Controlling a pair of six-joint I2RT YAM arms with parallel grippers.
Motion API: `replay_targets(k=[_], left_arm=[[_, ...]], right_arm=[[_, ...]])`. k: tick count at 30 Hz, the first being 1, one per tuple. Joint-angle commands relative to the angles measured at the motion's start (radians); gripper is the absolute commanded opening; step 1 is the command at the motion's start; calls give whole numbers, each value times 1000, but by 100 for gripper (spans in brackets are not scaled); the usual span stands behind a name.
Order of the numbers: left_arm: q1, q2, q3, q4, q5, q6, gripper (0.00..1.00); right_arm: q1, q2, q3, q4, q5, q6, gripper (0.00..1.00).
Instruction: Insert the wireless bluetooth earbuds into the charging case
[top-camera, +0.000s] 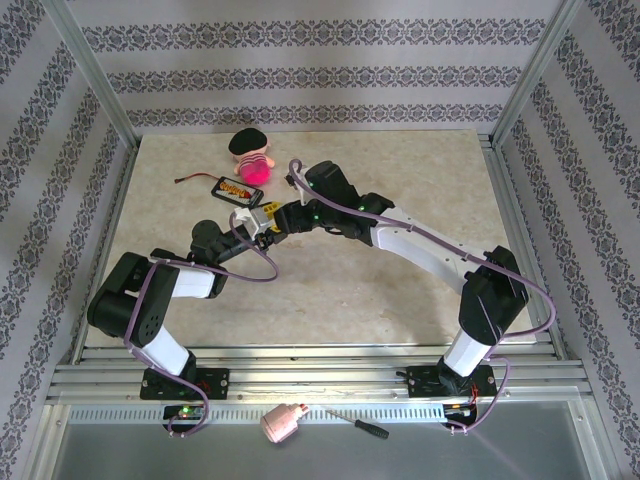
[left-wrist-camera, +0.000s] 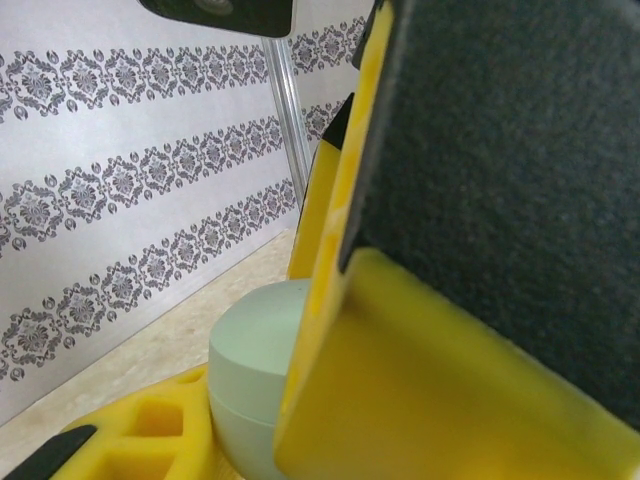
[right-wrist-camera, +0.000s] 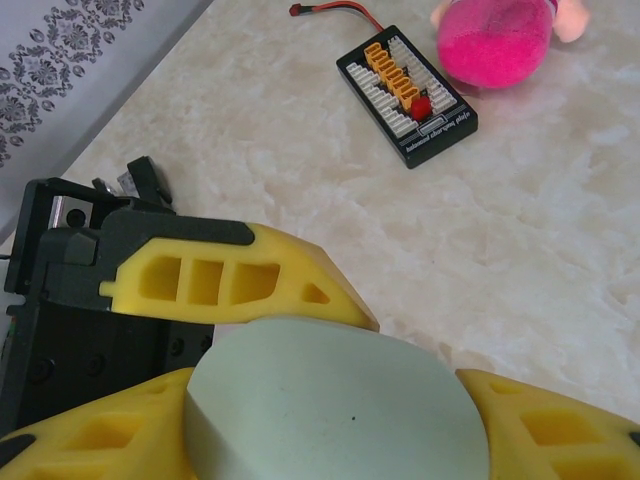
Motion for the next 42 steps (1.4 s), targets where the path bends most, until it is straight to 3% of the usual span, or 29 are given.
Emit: replay_targets(k=[1, 4, 10, 19, 29, 42], left_arm=[[-12, -1, 8, 61, 22, 5, 53], [-13, -8, -17, 61, 12, 23, 79], [-12, -2, -77, 56, 6, 22, 93], [-12, -11, -121, -6, 40, 3, 96], [-12, -153, -51, -539, 57, 172, 99], [-13, -180, -8, -656, 95, 192, 100]], right_arm=[[-15, -27, -17, 5, 71, 31, 50], [-40, -53, -58, 33, 95, 63, 50], [-94, -77, -138, 64, 157, 72, 51], [-174, -38, -295, 116, 280, 100, 51], [-187, 72, -365, 115, 291, 140, 51], [-184, 191, -348, 114, 297, 137, 57]])
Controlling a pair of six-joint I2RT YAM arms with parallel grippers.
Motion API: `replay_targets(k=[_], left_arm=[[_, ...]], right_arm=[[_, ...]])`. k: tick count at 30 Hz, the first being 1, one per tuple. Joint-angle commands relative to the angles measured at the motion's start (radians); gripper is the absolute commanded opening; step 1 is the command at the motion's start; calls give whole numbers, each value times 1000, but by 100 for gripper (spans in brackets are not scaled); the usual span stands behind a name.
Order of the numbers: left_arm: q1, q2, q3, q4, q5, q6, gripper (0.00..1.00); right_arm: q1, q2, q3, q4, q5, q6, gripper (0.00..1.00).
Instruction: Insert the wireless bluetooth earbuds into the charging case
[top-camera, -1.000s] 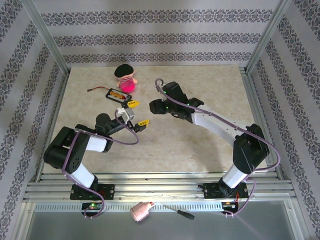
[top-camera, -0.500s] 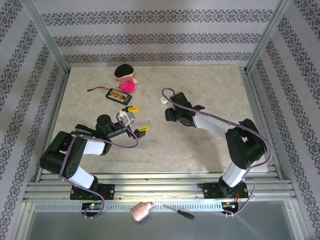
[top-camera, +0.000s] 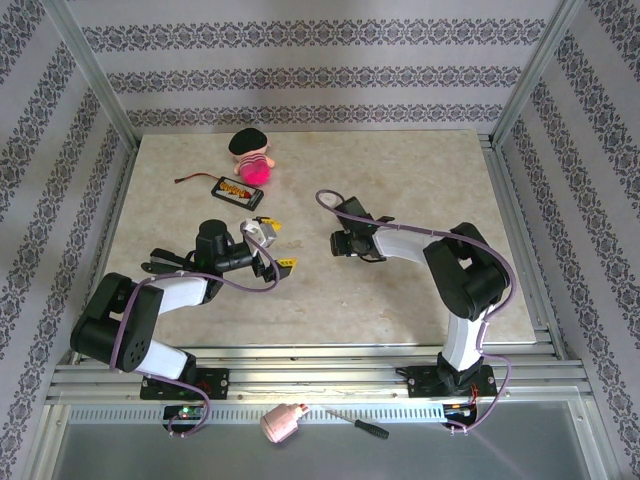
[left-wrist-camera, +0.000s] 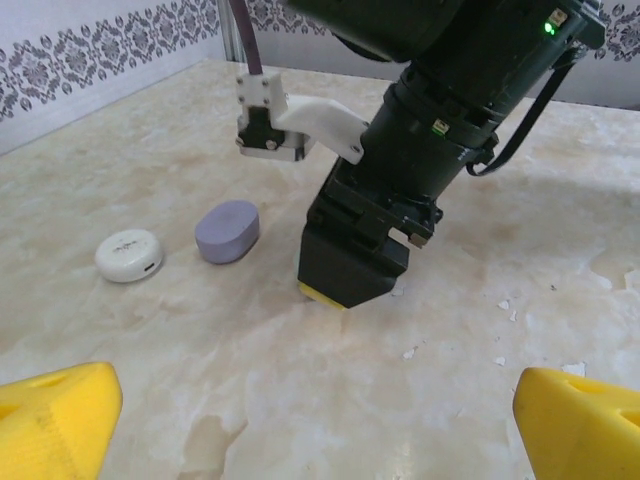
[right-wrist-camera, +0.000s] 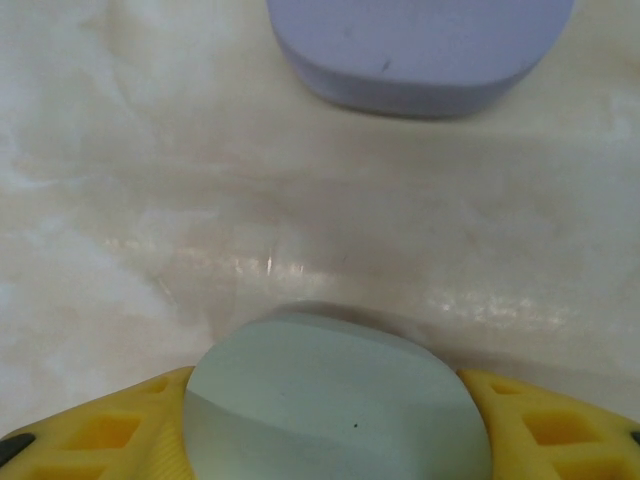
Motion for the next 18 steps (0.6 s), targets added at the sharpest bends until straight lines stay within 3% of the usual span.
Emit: replay_targets(k=[1, 11, 18], left_arm=[[-11, -28, 23, -58, 34, 31, 100], [4, -82, 21, -29, -90, -59, 99], [41, -220, 9, -120, -536, -69, 99]], right_arm=[[0, 15, 6, -1, 18, 4, 61], [-32, -248, -66, 53, 58, -51, 97], [-159, -507, -263, 263, 99, -191, 98]])
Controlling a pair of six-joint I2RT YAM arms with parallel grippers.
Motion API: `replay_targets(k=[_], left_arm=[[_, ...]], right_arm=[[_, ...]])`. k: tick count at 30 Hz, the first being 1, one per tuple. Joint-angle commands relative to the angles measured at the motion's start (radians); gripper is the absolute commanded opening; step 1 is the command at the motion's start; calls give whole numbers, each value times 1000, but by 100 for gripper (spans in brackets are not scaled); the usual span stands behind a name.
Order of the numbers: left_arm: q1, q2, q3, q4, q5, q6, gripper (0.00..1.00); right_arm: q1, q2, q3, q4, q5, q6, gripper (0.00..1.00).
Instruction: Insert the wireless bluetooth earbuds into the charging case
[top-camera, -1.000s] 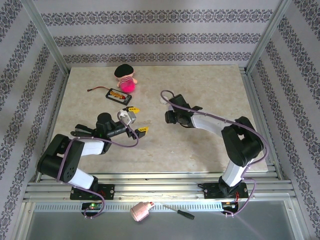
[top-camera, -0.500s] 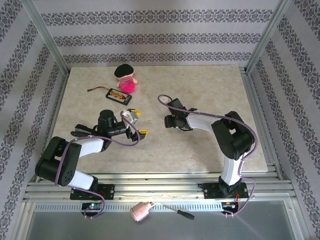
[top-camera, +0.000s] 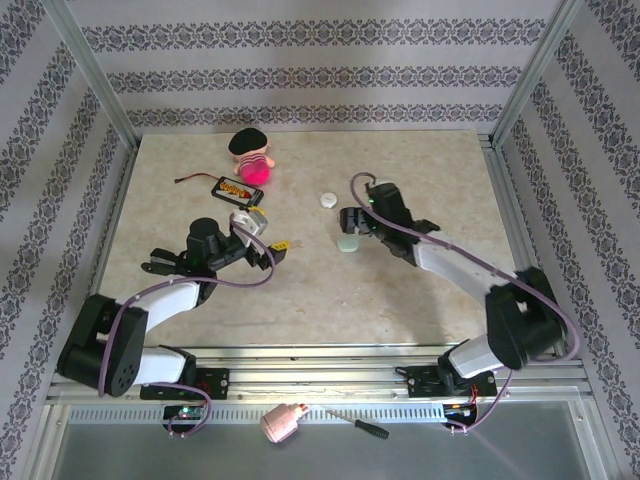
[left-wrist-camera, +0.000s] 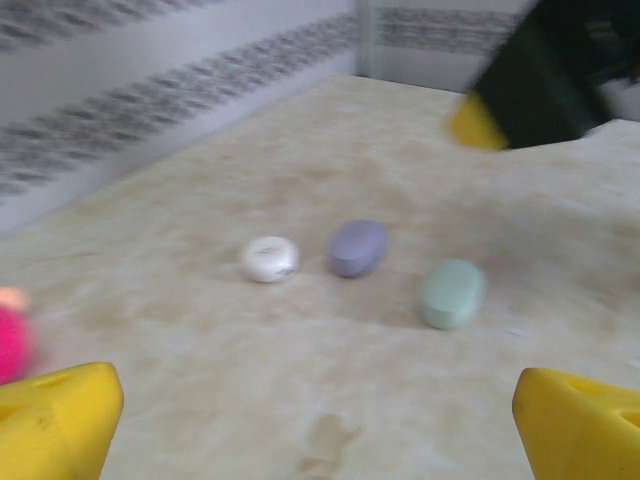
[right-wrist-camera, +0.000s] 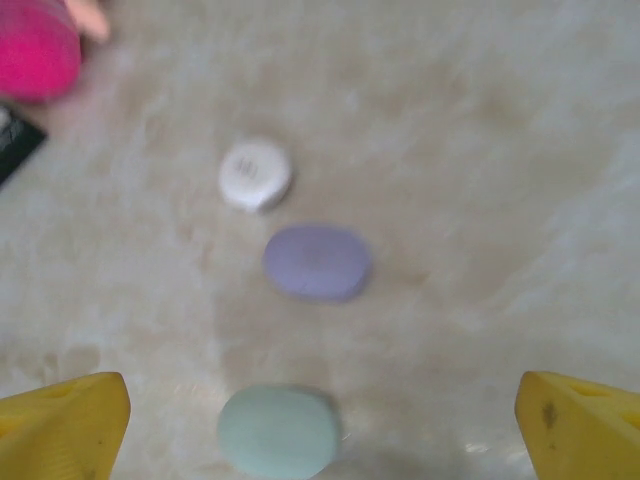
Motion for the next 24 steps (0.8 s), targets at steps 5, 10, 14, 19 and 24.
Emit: replay_targets(k=[5, 10, 14, 19, 24], left_arm=[[56, -67, -23, -88, -574, -34, 99], [128, -34, -96, -6, -640, -121, 99], [168, 63, -133, 149, -657, -155, 99], [201, 164, -113, 216, -621, -179, 99], [242, 250, -101, 264, -598, -226, 99]], right_arm=[[-211, -154, -223, 250, 81, -173, 98], [-356, -137, -286, 344, -11, -211, 98], [-379, -105, -352, 509, 46, -310, 98], [-430, -27, -439, 729, -41, -313, 98], [-451, 93, -510, 962, -144, -320, 98]])
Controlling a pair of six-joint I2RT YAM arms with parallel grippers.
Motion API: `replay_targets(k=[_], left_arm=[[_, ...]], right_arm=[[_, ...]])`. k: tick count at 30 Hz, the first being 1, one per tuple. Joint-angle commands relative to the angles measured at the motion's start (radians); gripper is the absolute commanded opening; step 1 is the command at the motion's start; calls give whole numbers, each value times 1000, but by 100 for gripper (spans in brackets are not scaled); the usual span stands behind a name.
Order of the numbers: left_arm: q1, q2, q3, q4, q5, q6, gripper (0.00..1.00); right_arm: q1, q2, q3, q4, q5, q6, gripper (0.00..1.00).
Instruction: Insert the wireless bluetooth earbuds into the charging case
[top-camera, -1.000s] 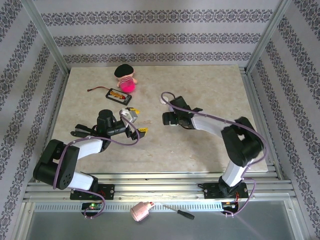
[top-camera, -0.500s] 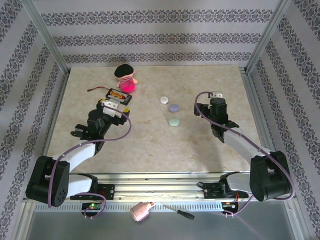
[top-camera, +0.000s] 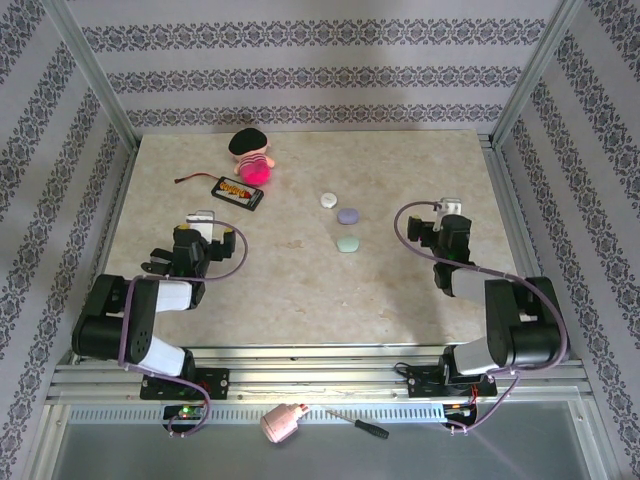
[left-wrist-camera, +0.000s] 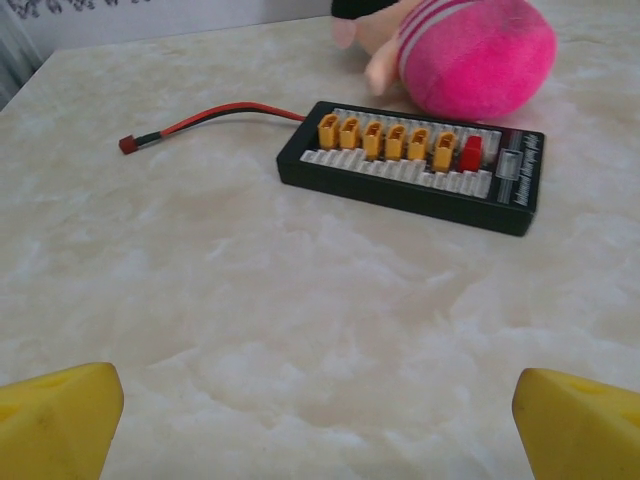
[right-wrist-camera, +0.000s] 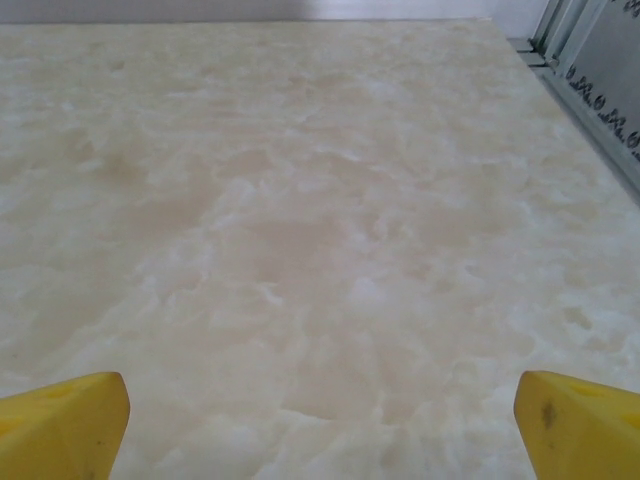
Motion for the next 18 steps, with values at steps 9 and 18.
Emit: replay_targets(k=[9, 18], left_arm=[[31, 97, 29, 135, -27, -60, 99], [29, 93, 43, 99, 42, -40, 99]], right_arm=[[-25, 55, -36, 229, -102, -6, 98], [-23, 55, -36, 230, -102, -9, 98]])
